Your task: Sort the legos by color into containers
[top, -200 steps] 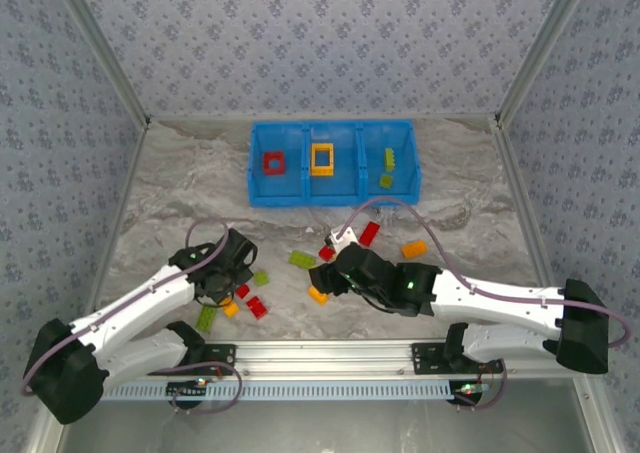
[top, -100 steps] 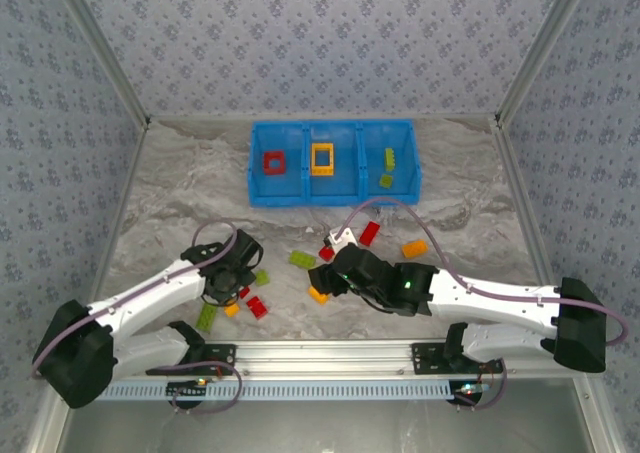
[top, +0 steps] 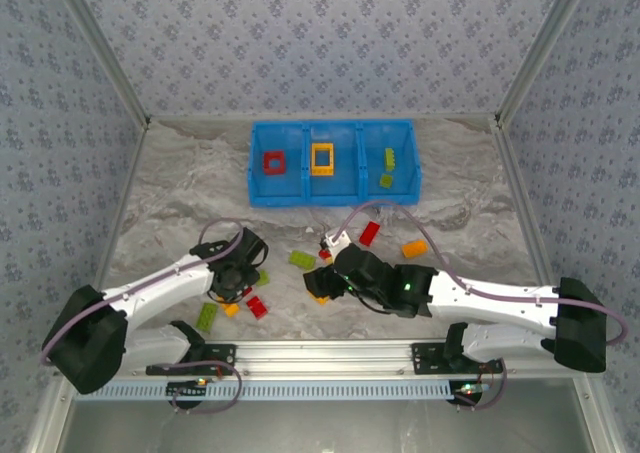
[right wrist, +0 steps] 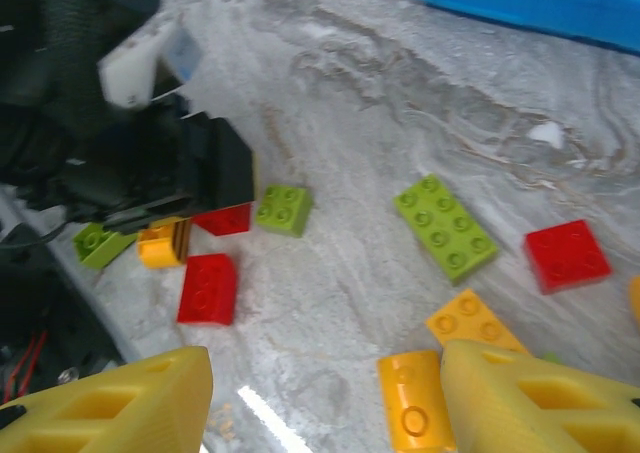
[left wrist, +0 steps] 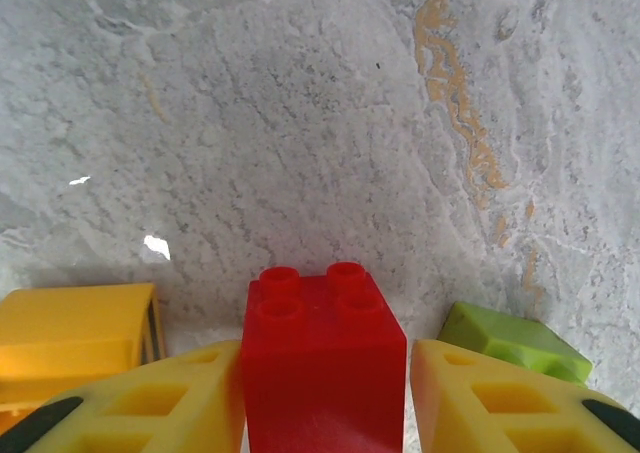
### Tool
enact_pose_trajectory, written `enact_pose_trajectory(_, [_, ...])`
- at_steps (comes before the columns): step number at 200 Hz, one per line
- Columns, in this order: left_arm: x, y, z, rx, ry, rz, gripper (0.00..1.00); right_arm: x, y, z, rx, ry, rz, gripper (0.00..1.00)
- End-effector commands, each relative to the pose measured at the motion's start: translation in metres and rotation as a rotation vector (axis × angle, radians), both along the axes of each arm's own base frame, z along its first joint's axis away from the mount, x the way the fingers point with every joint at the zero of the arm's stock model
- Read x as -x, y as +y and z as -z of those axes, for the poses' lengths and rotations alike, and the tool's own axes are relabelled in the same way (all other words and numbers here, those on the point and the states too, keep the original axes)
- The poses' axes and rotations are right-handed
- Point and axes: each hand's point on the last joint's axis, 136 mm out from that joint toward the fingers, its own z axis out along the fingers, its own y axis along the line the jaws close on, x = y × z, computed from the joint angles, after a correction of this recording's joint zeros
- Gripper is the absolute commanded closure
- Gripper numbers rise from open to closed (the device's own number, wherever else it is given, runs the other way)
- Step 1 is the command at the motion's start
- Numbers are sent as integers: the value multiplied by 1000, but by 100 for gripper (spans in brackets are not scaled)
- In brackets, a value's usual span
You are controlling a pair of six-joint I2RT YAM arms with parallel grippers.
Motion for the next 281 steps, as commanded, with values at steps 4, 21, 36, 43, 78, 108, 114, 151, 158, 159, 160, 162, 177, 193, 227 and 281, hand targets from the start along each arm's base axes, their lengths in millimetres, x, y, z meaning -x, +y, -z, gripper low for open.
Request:
enact_pose_trajectory(4, [2, -1, 8, -4, 17, 7, 56, 9, 14, -14, -79, -22, -74, 35])
enact_pose_trajectory(21, [3, 0, 10, -16, 22, 7, 62, 8, 15, -14, -76, -20, -68, 35])
enact_pose_trajectory(36, [2, 3, 7, -27, 11, 7, 69, 7, 14, -13, -70, -20, -59, 35])
enact_pose_trajectory(43, [0, 4, 4, -36, 1, 8, 72, 6, 14, -13, -69, -20, -56, 35])
enact_pose_trajectory(78, [-15, 8, -36, -93, -72, 70, 75, -2, 8, -23, -65, -52, -12, 35])
enact_pose_trajectory(108, [-57, -17, -90, -125, -180, 235, 75, -28, -7, -51, -87, -175, 118, 35])
enact_pose_trajectory(114, [-68, -23, -100, -133, -195, 269, 75, -37, -12, -57, -85, -203, 167, 35])
enact_pose_trajectory(151, [-154, -73, -133, -73, -271, 460, 75, -87, -31, -86, -90, -299, 320, 34])
enact_pose_trajectory(158, [-175, -79, -140, -69, -296, 484, 75, -96, -32, -90, -94, -309, 333, 34])
enact_pose_trajectory(159, [-177, -80, -140, -69, -297, 489, 75, -97, -32, -90, -94, -310, 334, 34])
enact_pose_trajectory(160, [-180, -81, -140, -67, -299, 492, 75, -98, -32, -91, -97, -312, 337, 34])
enact_pose_trajectory(162, [-186, -83, -143, -63, -312, 500, 75, -101, -32, -92, -104, -311, 335, 34])
enact_pose_trajectory(177, [-231, -96, -152, -34, -363, 550, 74, -119, -30, -98, -127, -304, 335, 34])
enact_pose_trajectory(193, [-273, -105, -153, -3, -390, 595, 74, -137, -23, -104, -112, -332, 335, 33])
enact_pose_trajectory(227, [-344, -117, -136, 127, -399, 618, 72, -167, 14, -109, -39, -398, 303, 33])
enact_pose_trajectory(281, [-384, -125, -105, 220, -358, 596, 71, -196, 67, -105, 133, -485, 343, 33])
